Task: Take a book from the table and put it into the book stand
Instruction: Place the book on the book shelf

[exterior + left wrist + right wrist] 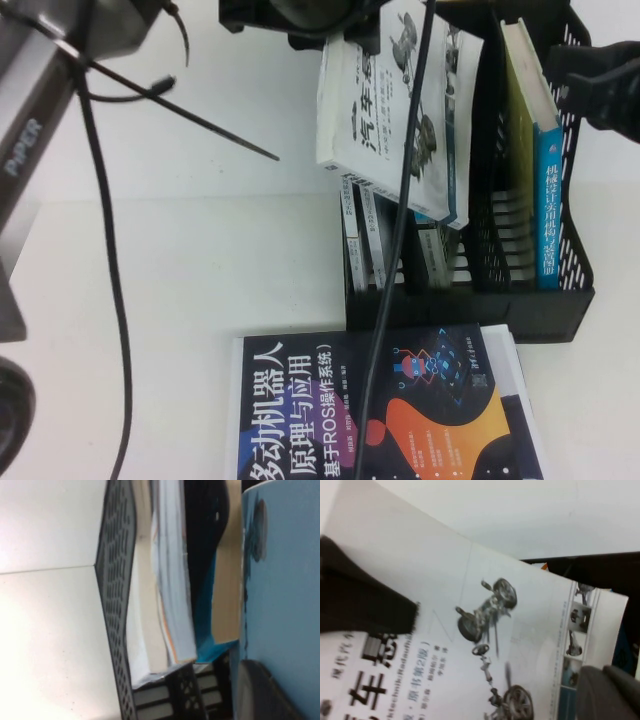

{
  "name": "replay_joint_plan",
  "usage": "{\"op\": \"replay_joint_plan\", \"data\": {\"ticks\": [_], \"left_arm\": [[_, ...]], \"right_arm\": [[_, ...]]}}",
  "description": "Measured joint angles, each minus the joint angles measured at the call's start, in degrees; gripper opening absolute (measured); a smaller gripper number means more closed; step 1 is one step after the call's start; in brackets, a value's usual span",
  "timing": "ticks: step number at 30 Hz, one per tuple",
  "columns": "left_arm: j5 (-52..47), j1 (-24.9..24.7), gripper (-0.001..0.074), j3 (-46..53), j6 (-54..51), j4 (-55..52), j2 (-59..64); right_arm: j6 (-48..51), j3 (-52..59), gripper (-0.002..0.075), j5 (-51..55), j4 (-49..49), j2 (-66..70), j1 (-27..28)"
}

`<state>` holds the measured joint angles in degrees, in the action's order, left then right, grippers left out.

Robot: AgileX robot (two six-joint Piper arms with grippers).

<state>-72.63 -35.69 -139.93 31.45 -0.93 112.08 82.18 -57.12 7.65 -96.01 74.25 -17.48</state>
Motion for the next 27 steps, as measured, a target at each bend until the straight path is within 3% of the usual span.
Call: {"op": "replay_joint_plan", "data": {"ticks": [27], "left_arm": [[4.37, 0.24, 0.0115, -0.11, 0.75, 3.75, 8.39]], "right_arm": [[0.04, 1.40, 0.0006, -0.76, 0.58, 0.27, 0.00]]}}
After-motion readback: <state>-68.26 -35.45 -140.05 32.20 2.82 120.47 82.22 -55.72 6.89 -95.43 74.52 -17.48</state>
